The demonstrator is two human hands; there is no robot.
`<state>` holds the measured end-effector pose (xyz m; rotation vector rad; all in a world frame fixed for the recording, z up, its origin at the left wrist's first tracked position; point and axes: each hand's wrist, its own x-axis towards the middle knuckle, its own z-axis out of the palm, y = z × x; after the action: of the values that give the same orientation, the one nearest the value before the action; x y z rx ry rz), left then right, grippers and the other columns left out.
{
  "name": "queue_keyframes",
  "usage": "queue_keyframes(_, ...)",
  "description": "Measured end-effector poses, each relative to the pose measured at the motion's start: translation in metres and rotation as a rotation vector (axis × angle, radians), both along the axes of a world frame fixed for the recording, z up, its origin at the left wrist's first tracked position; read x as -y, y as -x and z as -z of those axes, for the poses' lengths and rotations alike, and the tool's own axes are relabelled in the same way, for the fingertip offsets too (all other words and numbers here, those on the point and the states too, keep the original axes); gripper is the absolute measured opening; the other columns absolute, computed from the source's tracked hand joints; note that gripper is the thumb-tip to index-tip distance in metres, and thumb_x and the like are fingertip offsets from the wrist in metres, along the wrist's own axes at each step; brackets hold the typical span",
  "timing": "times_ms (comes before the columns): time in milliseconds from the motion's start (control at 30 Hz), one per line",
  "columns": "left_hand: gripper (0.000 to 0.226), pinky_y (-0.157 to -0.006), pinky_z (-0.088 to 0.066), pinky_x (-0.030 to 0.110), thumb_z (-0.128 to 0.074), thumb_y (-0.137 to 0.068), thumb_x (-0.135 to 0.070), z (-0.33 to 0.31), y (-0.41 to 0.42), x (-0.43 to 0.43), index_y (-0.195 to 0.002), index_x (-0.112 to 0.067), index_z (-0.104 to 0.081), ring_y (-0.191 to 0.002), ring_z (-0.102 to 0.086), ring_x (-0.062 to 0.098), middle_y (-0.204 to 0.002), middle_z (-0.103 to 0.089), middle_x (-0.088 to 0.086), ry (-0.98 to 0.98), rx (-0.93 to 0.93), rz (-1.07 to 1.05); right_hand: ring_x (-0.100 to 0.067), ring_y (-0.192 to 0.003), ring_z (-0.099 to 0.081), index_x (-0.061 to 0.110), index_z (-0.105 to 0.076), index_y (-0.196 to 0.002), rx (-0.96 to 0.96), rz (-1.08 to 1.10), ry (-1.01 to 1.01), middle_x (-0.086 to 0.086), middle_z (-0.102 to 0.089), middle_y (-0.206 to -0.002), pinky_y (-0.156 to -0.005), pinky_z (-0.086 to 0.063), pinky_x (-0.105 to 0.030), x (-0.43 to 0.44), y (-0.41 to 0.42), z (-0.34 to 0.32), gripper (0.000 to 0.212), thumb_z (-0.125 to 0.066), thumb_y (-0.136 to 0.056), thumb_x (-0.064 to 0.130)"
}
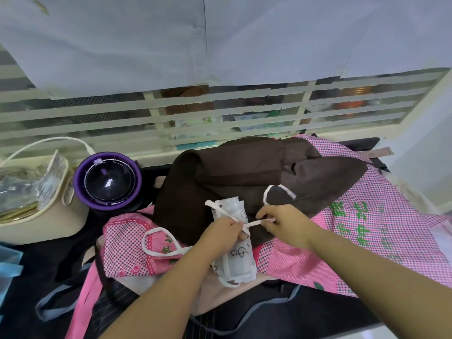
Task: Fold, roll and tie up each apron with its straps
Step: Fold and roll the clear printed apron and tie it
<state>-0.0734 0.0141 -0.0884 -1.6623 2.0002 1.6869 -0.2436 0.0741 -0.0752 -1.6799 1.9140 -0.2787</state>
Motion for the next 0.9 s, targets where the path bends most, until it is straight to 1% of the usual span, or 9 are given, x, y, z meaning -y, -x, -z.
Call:
queue_keyframes(167, 0.029, -0.068, -0.048, 0.017, -0.044, -0.098, -0.02, 0.001, 0.009, 0.006, -0.101, -0.012, -0.072, -0.062, -0.06, 0.001, -0.067, -0.071, -0.01, -0.179, -0.002, -0.176, -0.012, -0.06, -0.048, 0.03, -0.066, -0.063, -0.444, -0.119, 0.463, 0.015, -0.058, -0.055, -0.059, -0.034, -0.027, -0.037, -0.016, 0.01, 0.015, -0.071, -0.077, 0.027)
queue_keyframes(233, 0.029, -0.075, -0.05, 0.02, -0.043, -0.096, -0.017, -0.003, 0.004, 0.005, -0.104, -0.02, -0.071, -0.074, -0.063, 0.005, -0.083, -0.074, -0.006, -0.189, -0.039, -0.128, -0.012, -0.065, -0.044, 0.029, -0.063, -0.058, -0.448, -0.233, 0.53, 0.016, -0.052, -0.053, -0.068, -0.031, -0.027, -0.043, -0.033, 0.018, 0.022, -0.059, -0.08, 0.03)
queue_keyframes(367, 0.034, -0.051, -0.043, 0.007, -0.038, -0.1, -0.013, -0.015, 0.005, 0.006, -0.126, -0.009, -0.06, -0.077, -0.059, 0.005, -0.099, -0.069, 0.001, -0.225, -0.02, -0.081, -0.008, -0.067, -0.05, 0.031, -0.065, -0.063, -0.331, -0.379, 0.533, 0.016, -0.058, -0.062, -0.065, -0.041, -0.022, -0.037, -0.057, 0.027, 0.013, -0.07, -0.074, 0.027)
queue_keyframes(533, 0.03, -0.095, -0.049, 0.032, -0.04, -0.099, -0.02, -0.014, -0.004, 0.006, -0.11, -0.021, -0.068, -0.098, -0.065, 0.014, -0.106, -0.07, 0.002, -0.204, -0.079, -0.075, -0.007, -0.067, -0.056, 0.031, -0.067, -0.066, -0.397, -0.429, 0.398, 0.013, -0.066, -0.084, -0.054, -0.042, -0.02, -0.04, -0.065, 0.035, 0.021, -0.082, -0.053, 0.025)
queue_keyframes(600, 0.027, -0.091, -0.049, 0.03, -0.043, -0.098, -0.024, -0.01, -0.006, 0.005, -0.101, -0.025, -0.07, -0.095, -0.064, 0.011, -0.102, -0.07, -0.001, -0.125, -0.08, -0.013, -0.012, -0.073, -0.056, 0.027, -0.068, -0.07, -0.417, -0.479, 0.406, 0.006, -0.064, -0.087, -0.057, -0.044, -0.022, -0.046, -0.063, 0.029, 0.011, -0.075, -0.062, 0.026)
queue_keyframes(667, 0.026, -0.069, -0.045, 0.022, -0.047, -0.098, -0.03, -0.01, -0.005, 0.003, -0.082, -0.025, -0.067, -0.073, -0.056, 0.006, -0.079, -0.064, -0.006, 0.04, -0.041, 0.095, -0.015, -0.078, -0.054, 0.02, -0.068, -0.072, -0.204, -0.451, 0.347, 0.002, -0.061, -0.087, -0.063, -0.047, -0.025, -0.041, -0.055, 0.017, 0.012, -0.059, -0.079, 0.024)
queue_keyframes(767, 0.033, -0.055, -0.037, 0.023, -0.05, -0.097, -0.036, -0.008, -0.006, -0.006, -0.071, -0.018, -0.057, -0.055, -0.043, 0.009, -0.062, -0.05, -0.004, 0.146, -0.032, 0.133, -0.007, -0.073, -0.055, 0.015, -0.065, -0.08, 0.313, 0.096, 0.223, 0.005, -0.061, -0.083, -0.067, -0.044, -0.017, -0.02, -0.039, -0.001, 0.019, -0.048, -0.087, 0.015)
queue_keyframes(833, 0.028, -0.06, -0.045, 0.025, -0.05, -0.097, -0.036, -0.008, -0.005, -0.011, -0.085, -0.017, -0.067, -0.063, -0.053, 0.012, -0.075, -0.057, -0.003, 0.173, -0.044, 0.151, -0.015, -0.076, -0.061, 0.014, -0.059, -0.083, 0.531, 0.346, 0.137, -0.001, -0.066, -0.083, -0.071, -0.05, -0.026, -0.007, -0.033, 0.001, 0.015, -0.047, -0.088, 0.007)
queue_keyframes(900, 0.028, -0.086, -0.046, 0.028, -0.047, -0.099, -0.034, -0.003, -0.006, -0.014, -0.102, -0.017, -0.07, -0.089, -0.056, 0.01, -0.1, -0.056, -0.011, 0.334, 0.011, 0.249, -0.017, -0.082, -0.062, 0.015, -0.058, -0.086, 0.587, 0.397, 0.054, -0.002, -0.067, -0.085, -0.076, -0.05, -0.031, 0.001, -0.031, 0.01, 0.018, -0.044, -0.09, 0.005)
